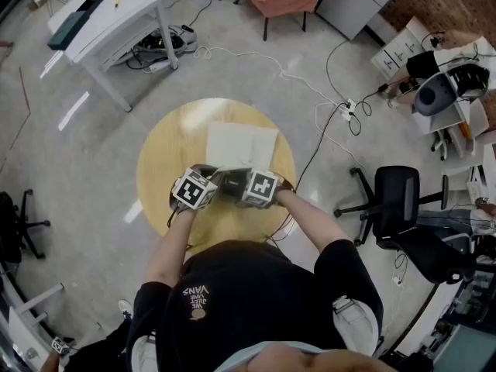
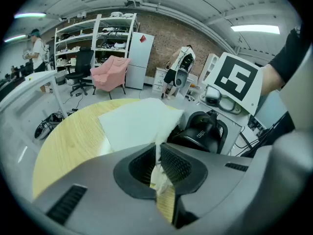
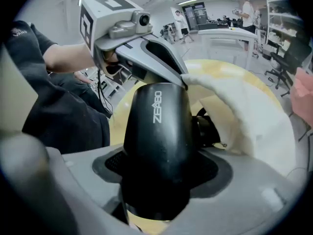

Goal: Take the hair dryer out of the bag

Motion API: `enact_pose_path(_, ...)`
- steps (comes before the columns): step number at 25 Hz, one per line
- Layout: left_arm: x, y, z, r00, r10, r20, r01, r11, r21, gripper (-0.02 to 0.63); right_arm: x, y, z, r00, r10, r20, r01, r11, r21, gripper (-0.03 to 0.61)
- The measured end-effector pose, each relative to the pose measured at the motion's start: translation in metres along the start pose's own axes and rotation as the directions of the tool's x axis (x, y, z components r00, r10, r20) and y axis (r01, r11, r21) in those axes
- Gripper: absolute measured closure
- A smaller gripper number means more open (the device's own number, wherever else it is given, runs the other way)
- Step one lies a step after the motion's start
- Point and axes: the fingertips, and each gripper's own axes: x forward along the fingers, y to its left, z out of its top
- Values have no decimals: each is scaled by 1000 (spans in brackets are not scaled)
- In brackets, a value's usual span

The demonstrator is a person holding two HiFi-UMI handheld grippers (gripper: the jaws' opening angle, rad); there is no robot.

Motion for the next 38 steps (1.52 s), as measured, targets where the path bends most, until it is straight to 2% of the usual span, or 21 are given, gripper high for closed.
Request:
enact_pose_path(8,-2,-2,-1,1000,0,11,0,1000,-6,572,-8,31,-5,994,108,4,-108,994,4,225)
enact_pose_path(16,-7,3,2,999,26,25,-26,1000,-7,574,-13,66,-6,981,190,-42,-193,979,-70,225)
enact_pose_path(28,-10,15,-4,999,47,27,-45,997,-63,574,-27,114,4,964,267,4,-265,956,-130,225)
enact_pose_path(38,-13,18,5,997,70,20,-69,997,-46,574,-41,139,0,956,293,20,-288,949,-128,224)
